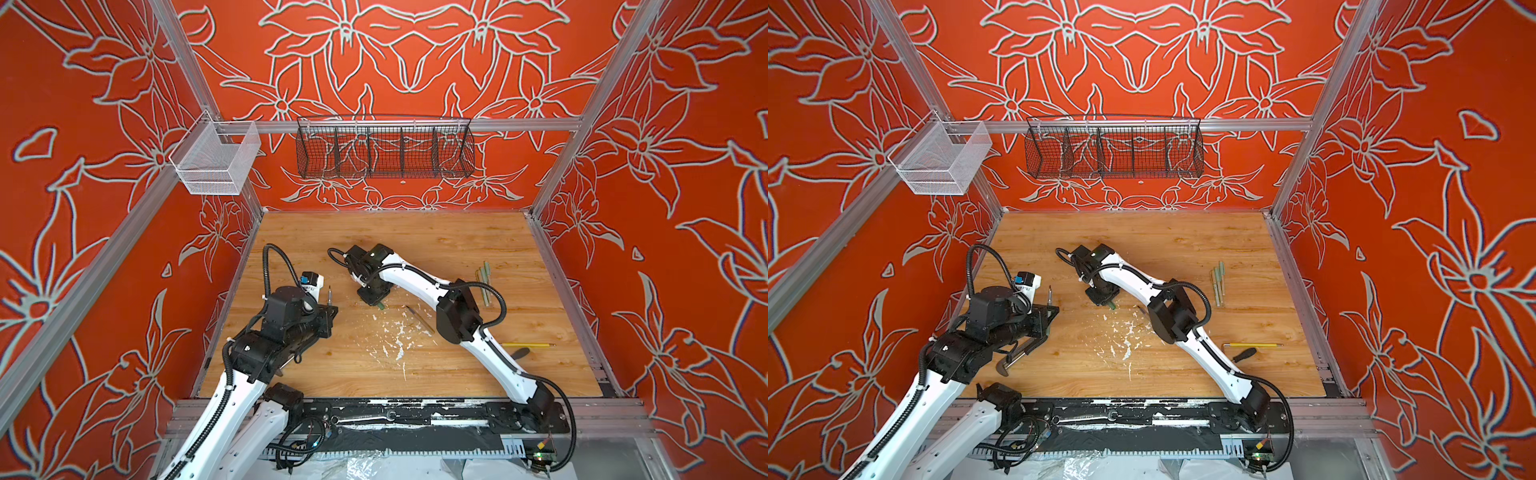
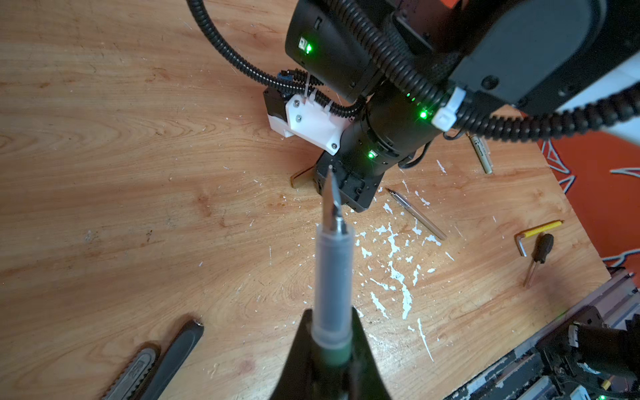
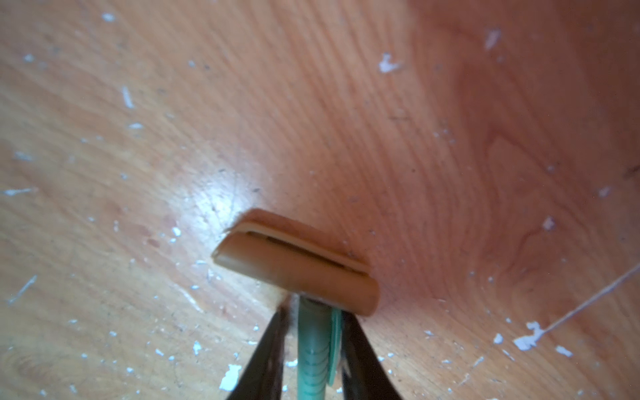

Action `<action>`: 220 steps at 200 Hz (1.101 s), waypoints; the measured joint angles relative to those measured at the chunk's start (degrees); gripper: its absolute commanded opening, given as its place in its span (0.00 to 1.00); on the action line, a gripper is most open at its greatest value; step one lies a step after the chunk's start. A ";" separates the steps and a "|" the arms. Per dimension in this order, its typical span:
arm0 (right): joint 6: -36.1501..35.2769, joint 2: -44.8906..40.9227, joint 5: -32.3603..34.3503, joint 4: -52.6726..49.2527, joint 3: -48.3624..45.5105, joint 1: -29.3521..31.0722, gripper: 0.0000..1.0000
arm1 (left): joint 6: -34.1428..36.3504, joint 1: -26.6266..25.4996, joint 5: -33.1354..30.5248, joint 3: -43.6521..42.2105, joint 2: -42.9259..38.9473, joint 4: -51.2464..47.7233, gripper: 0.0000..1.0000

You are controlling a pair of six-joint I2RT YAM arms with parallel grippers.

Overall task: Insert the pens into the pen caps
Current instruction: 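Lift the green cap off the table with the right gripper, then bring the green cap with the right gripper above the nib in the left gripper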

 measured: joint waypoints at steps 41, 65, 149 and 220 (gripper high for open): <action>-0.02 -0.02 0.02 0.11 0.00 0.15 0.17 | -0.04 0.02 1.11 0.00 0.31 0.00 0.00; 0.13 -0.04 -0.33 0.11 0.07 0.00 0.15 | -0.26 0.02 3.89 0.00 1.42 0.24 0.00; 4.13 -12.17 -10.43 5.55 -15.72 -6.45 0.15 | -6.73 -0.15 18.62 -5.53 10.38 10.10 0.00; 15.65 -26.38 -26.32 19.23 -28.48 -14.86 0.15 | -9.14 -5.64 24.83 -7.78 23.71 17.29 0.00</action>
